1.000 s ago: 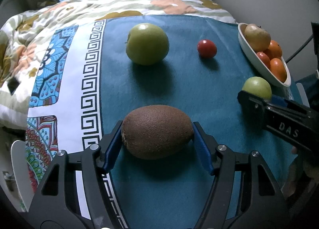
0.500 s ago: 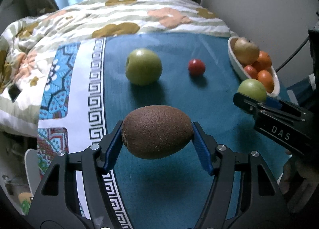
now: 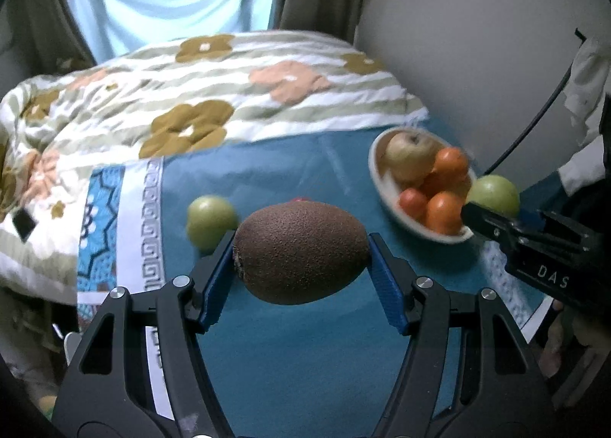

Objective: Organize fruits
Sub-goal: 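Carry the kiwi into the bowl and open the left gripper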

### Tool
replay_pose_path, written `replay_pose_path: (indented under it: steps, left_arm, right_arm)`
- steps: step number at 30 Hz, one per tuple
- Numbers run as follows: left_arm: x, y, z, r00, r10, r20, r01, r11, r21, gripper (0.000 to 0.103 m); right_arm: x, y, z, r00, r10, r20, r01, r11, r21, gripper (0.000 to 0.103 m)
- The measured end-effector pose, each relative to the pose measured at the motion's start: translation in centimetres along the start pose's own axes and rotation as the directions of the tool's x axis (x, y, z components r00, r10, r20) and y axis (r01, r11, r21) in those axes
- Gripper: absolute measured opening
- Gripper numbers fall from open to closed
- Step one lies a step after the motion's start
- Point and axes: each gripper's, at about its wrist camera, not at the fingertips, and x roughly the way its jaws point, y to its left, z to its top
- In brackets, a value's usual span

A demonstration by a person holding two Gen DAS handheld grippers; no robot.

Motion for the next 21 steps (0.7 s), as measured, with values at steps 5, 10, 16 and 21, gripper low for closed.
replay_pose_path:
  steps: [5,10,16,21]
  left_arm:
    - [0.4,-3.6,2.2,1.0,-0.007,0.029,0.007,1.0,-0.006,0.071]
    - [2.2,-7.0,3.8,1.0,-0.016,0.023,0.016,1.0,-0.015,0.071]
    - [6.0,-10.5,4.5,1.0,-0.012,-0.008,0.012,1.0,-0.026,0.071]
    - [9.5,-12.3,4.7,0.999,0.006,-0.043,-0.008,0.999,-0.033,0.071]
  right_arm:
    - [-1.0,-3.3,1.4,1.0,0.008,0.003,-0.008,1.0,-0.022,0.051]
    - [-0.9,-6.8,2.5,1.0,0.026,-0.01,-0.027,0.999,-0.034,0.051]
    - [0.9,-10.4,3.4,0.998,0.05,-0.042,-0.053,0.997,-0.054,0.051]
    - [2.5,-12.9,3.7,0.995,0.077,-0.07,-0.081,0.995,-0.052,0.051]
